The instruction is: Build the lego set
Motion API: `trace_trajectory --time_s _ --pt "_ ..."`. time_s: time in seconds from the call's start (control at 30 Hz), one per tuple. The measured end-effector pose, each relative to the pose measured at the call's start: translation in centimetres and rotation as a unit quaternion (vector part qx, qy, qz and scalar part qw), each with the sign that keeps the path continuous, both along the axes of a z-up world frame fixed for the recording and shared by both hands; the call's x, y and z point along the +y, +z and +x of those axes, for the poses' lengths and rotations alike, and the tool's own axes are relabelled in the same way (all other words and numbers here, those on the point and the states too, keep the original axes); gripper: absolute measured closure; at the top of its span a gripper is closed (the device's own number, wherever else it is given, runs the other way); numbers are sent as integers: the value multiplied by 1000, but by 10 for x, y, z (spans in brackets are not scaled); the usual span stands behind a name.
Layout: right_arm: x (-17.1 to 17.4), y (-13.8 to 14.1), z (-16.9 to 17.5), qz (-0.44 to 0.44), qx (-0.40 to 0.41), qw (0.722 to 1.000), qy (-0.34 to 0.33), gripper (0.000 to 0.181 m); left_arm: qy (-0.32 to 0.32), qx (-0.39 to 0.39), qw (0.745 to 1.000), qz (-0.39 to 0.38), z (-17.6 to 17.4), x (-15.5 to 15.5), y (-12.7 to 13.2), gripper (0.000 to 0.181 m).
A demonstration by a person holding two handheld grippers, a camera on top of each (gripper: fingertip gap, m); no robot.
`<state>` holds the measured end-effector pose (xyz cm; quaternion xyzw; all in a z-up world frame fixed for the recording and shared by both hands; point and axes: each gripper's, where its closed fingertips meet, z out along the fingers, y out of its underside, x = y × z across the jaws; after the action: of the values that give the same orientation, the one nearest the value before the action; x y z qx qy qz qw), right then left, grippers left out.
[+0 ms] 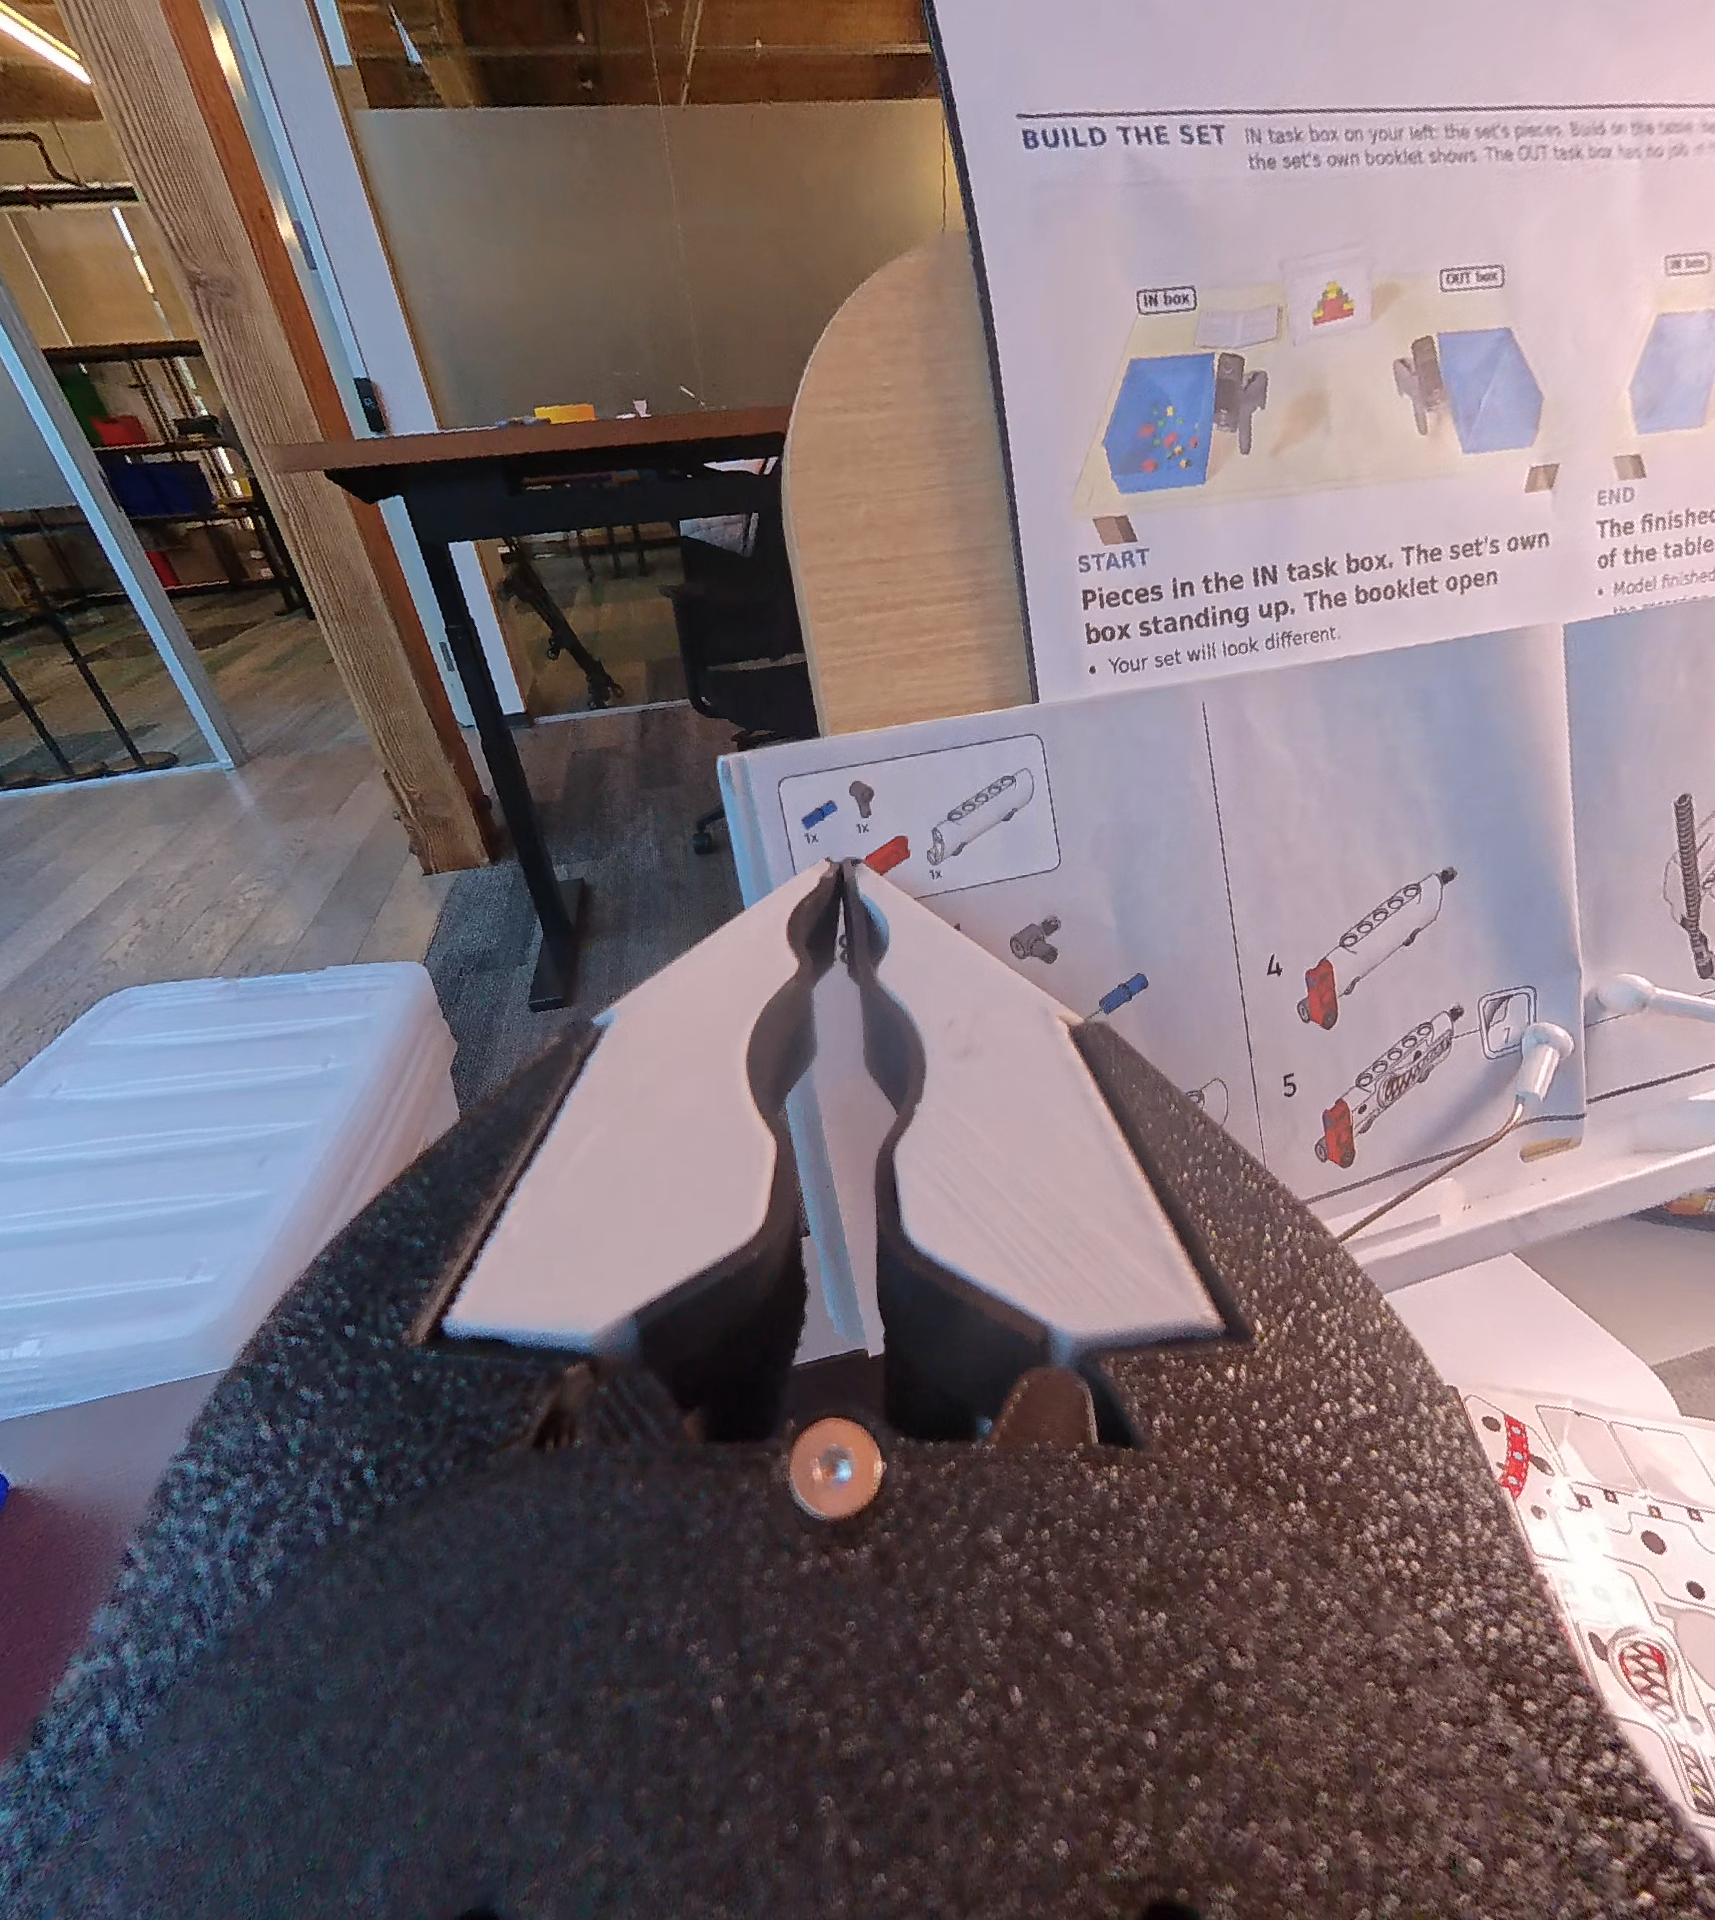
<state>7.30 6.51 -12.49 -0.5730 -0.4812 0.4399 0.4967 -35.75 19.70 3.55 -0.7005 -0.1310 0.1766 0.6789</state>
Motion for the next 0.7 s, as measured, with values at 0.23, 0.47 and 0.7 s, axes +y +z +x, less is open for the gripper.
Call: trace_trajectory --time_s 0.23,0.47,0.7 --pt "-3 0 0 -1 2 1000 11 127 -29 -24 999 -25 30 -16 -30 180" --pt "-11 -1 0 30 -6 999 19 130 -79 12 977 -196 99 -106 -117 149" --pt "-27 0 -1 61 -8 997 52 138 -65 -83 918 -383 99 -191 -230 154"
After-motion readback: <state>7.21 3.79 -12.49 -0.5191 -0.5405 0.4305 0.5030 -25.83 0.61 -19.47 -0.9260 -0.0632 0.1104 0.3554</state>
